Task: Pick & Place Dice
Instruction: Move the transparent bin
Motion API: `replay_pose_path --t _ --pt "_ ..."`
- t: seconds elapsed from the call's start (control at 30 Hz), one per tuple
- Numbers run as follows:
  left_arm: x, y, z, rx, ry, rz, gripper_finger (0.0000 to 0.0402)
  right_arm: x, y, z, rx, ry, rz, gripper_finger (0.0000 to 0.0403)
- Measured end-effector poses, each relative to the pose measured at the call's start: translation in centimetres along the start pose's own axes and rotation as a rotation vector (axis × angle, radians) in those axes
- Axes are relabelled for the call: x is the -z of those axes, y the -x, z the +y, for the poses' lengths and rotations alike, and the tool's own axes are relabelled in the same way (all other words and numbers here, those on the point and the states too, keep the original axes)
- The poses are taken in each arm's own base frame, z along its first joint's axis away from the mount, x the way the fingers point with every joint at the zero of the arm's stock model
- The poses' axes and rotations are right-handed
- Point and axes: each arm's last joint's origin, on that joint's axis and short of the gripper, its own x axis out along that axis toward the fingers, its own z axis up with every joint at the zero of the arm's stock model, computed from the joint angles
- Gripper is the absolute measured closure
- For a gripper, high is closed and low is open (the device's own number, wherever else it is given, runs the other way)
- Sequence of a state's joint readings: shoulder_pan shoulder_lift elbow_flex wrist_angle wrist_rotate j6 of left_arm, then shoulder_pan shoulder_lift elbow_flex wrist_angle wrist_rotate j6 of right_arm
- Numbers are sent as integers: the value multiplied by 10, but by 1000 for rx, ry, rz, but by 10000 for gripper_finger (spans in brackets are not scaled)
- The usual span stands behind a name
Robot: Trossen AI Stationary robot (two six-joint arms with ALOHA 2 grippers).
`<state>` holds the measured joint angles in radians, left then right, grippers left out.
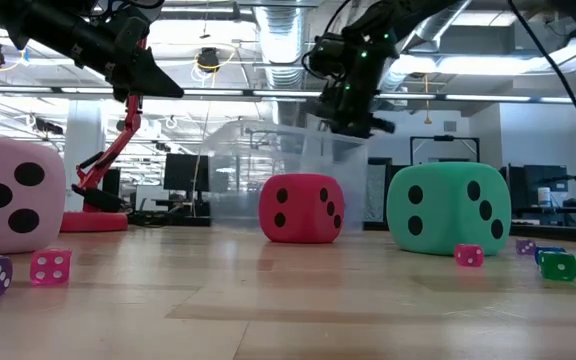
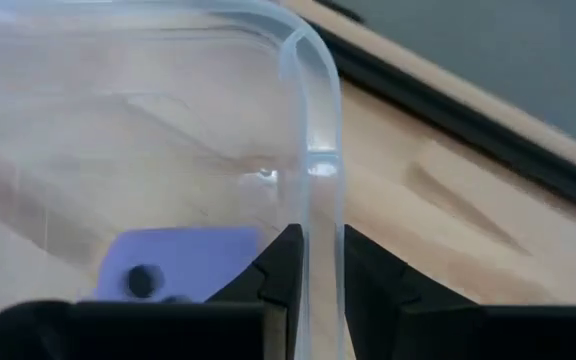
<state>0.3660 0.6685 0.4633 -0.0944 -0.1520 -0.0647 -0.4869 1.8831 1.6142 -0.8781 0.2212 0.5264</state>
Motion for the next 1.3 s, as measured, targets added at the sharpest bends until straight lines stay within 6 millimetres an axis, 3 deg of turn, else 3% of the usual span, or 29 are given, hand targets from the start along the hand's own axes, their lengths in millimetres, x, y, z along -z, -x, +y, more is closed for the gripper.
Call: replay_pose_path --t 0.2,0.37,0.73,1.3 --pt "0 0 0 -1 0 2 402 11 27 -7 131 -91 -18 349" --pt "0 0 0 -1 0 2 402 22 38 -5 170 -138 23 349" --pt "0 0 0 0 -1 3 402 46 44 6 258 -250 103 349" --pt "0 0 0 0 -1 5 402 51 46 13 244 -236 105 343"
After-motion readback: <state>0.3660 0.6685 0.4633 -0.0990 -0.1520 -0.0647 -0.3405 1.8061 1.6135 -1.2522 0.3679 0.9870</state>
